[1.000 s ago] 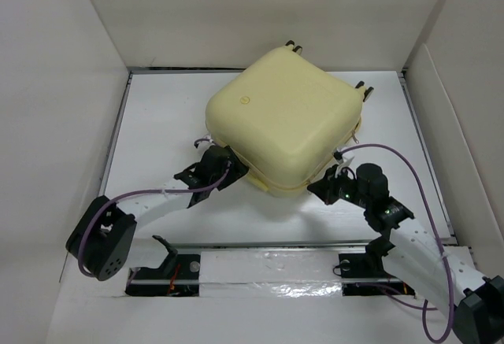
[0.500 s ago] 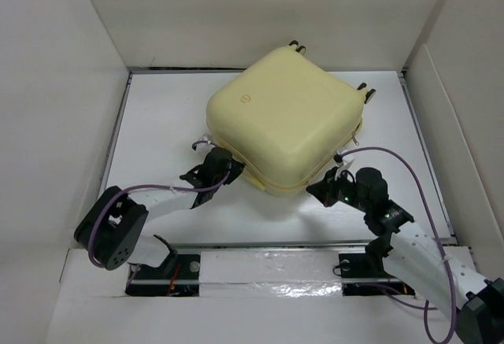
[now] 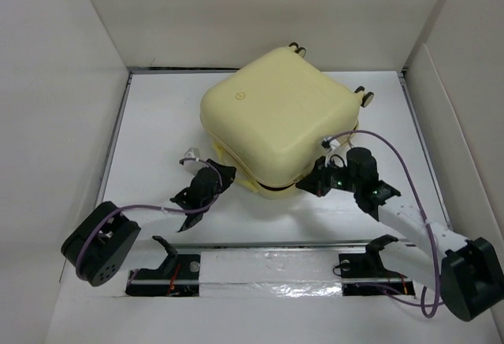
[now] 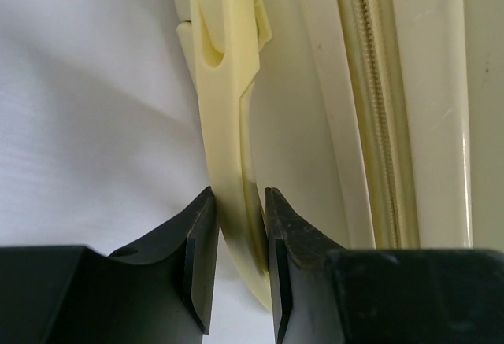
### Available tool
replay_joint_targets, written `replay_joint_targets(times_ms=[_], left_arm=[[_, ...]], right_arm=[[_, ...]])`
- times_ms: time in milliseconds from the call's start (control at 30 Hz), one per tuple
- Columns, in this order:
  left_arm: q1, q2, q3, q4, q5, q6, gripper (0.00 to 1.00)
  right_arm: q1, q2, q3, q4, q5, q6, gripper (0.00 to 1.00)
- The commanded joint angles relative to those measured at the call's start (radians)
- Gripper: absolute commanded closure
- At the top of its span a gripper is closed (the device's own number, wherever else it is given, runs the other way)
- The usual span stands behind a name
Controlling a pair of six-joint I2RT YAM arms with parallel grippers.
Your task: Pack the luggage
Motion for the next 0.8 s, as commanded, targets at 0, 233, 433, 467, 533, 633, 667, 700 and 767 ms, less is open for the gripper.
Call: replay_joint_targets(times_ms=[0,233,433,467,533,633,667,700,767], left_arm=[[-0.084,-0.086,-0.134,-0.06,0.042,0.066,1.0],[-0.256,-0.118,-0.084,-0.076,-0.007,0.018,1.0],[-0.386,0.009,0.062,-0.018,-0.032,0.01,1.0],[-0.386,0.027,0.077,-0.003,-0.029,0.02,1.0],[-0.331,0.075,0.117,0.049,0.008,0.036,1.0],[-0.244,0.123,0.136,0.144,0.126,0.026,1.0],[-0.204,0.127,0.141,0.155,0.141,0.02,1.0],[-0.192,0.132,0.154,0.157,0.148,0.02,1.0],[-0.17,0.135,0.16,0.152,0.135,0.021,1.0]], right_arm=[[-0.03,0.08,0.206,0.32,0.003,-0.018,1.0],[-0.051,0.319,0.47,0.289,-0.136,-0.089,1.0],[-0.04,0.249,0.288,0.254,-0.068,-0.086,1.0],[-0.021,0.209,0.229,0.255,-0.005,-0.072,1.0],[0.056,0.095,0.066,0.256,0.067,-0.023,1.0],[0.181,0.013,-0.039,0.167,0.19,0.001,1.0],[0.209,-0.036,-0.053,0.138,0.219,0.005,1.0],[0.232,-0.062,-0.063,0.083,0.265,0.009,1.0],[0.29,-0.151,-0.07,0.024,0.323,0.026,1.0]])
